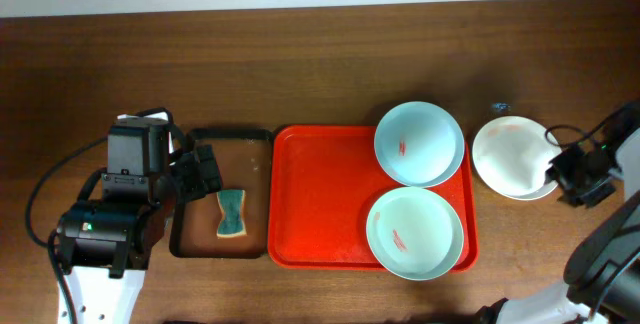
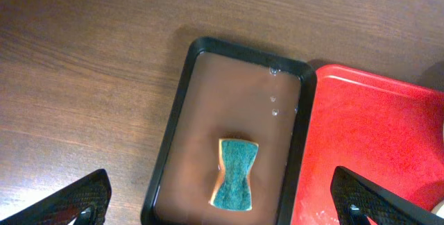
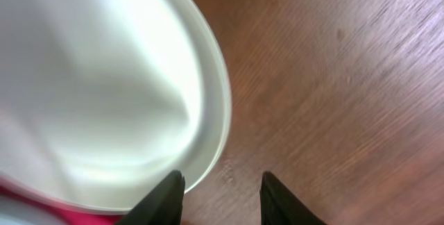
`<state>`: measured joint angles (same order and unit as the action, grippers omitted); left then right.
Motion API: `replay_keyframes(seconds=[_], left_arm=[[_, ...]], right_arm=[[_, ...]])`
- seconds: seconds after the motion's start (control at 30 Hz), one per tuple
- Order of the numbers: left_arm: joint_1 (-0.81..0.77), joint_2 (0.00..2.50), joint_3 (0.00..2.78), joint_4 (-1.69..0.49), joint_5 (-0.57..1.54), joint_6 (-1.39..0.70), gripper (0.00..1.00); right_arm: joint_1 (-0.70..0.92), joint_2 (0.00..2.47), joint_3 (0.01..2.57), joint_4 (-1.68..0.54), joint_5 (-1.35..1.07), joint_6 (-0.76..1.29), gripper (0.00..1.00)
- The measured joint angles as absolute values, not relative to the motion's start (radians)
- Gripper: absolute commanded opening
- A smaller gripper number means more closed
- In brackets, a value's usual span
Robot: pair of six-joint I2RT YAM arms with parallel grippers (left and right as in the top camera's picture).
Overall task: Clean dirty plates on tray and stack at the side
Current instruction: 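Lower the white plate onto the table right of the red tray and release, then grasp the rim of the pale-blue plate with the right gripper and pull it center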
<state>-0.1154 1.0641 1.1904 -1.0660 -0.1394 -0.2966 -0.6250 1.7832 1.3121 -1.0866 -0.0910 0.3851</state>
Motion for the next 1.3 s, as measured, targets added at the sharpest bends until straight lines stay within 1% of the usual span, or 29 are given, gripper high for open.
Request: replay_keyframes(seconds=[0.07, 0.1, 0.13, 0.2, 0.23, 0.27, 0.33, 0.4, 0.47, 0.5, 0.53, 0.57, 0.63, 0.7, 0.73, 0.8, 0.97, 1.0, 1.03, 1.07, 1.17, 1.3], left_arm=[[-0.115, 1.064, 1.190, -1.067, -0.139, -0.297, 0.99], [-0.115, 1.064, 1.190, -1.066, -0.139, -0.297, 0.99], [-0.115, 1.064, 1.190, -1.067, -0.139, -0.297, 0.99], [-0.115, 1.064, 1.190, -1.066, -0.139, -0.297, 0.99], [-0.115, 1.064, 1.190, -1.067, -0.139, -0.297, 0.99], [-0.115, 1.064, 1.190, -1.068, -0.139, -0.297, 0.99], [-0.115, 1.065, 1.190, -1.067, -0.139, -0.297, 0.99], [-0.115, 1.065, 1.190, -1.067, -0.139, -0.297, 0.99], [-0.115, 1.065, 1.190, -1.068, -0.139, -0.297, 0.99], [-0.115, 1.065, 1.190, -1.069, -0.139, -0.297, 0.99], [-0.115, 1.065, 1.190, -1.069, -0.140, -0.297, 0.99], [-0.115, 1.065, 1.190, -1.069, -0.139, -0.297, 0.99], [-0.115, 1.065, 1.190, -1.069, -0.139, -0.297, 0.99], [-0.115, 1.065, 1.190, -1.070, -0.139, -0.297, 0.99], [-0.115, 1.065, 1.190, -1.070, -0.139, -0.297, 0.99], [-0.115, 1.065, 1.190, -1.069, -0.139, -0.297, 0.99], [-0.115, 1.065, 1.190, -1.069, -0.139, -0.297, 0.99], [-0.115, 1.065, 1.190, -1.070, -0.139, -0.297, 0.99], [-0.115, 1.065, 1.190, -1.070, -0.139, -0.297, 0.99], [-0.115, 1.065, 1.190, -1.070, -0.139, -0.297, 0.99], [-0.115, 1.065, 1.190, -1.070, -0.139, -0.297, 0.99], [-0.115, 1.065, 1.190, -1.069, -0.139, -0.297, 0.99]], right_arm=[[-0.625, 1.766, 1.422, -1.229, -0.217, 0.255, 0.27], [-0.625, 1.729, 1.439, -1.320, -0.351, 0.115, 0.26], [-0.625, 1.702, 1.432, -1.365, -0.417, 0.041, 0.26], [-0.625, 1.610, 1.378, -1.400, -0.482, -0.037, 0.30], [-0.625, 1.514, 1.293, -1.414, -0.507, -0.083, 0.31], [-0.625, 1.492, 1.262, -1.383, -0.515, -0.092, 0.32], [-0.625, 1.430, 1.097, -1.384, -0.522, -0.107, 0.38], [-0.625, 1.430, 1.012, -1.359, -0.529, -0.111, 0.37], [-0.592, 1.429, 0.950, -1.322, -0.571, -0.112, 0.40], [-0.543, 1.424, 0.897, -1.225, -0.558, -0.059, 0.41], [-0.521, 1.426, 0.873, -1.201, -0.542, -0.021, 0.41], [-0.471, 1.422, 0.830, -1.114, -0.461, 0.076, 0.42], [-0.360, 1.426, 0.792, -1.047, -0.323, 0.204, 0.41], [-0.239, 1.426, 0.789, -1.000, -0.266, 0.261, 0.40], [-0.212, 1.426, 0.789, -0.992, -0.247, 0.273, 0.40], [-0.145, 1.426, 0.789, -0.986, -0.212, 0.301, 0.31], [-0.114, 1.424, 0.750, -0.938, -0.186, 0.319, 0.30], [-0.114, 1.425, 0.728, -0.930, -0.184, 0.319, 0.23], [-0.114, 1.425, 0.727, -0.929, -0.184, 0.320, 0.11], [-0.114, 1.425, 0.727, -0.929, -0.183, 0.323, 0.04], [-0.113, 1.425, 0.727, -0.931, -0.200, 0.326, 0.04], [-0.113, 1.425, 0.727, -0.930, -0.288, 0.330, 0.04]])
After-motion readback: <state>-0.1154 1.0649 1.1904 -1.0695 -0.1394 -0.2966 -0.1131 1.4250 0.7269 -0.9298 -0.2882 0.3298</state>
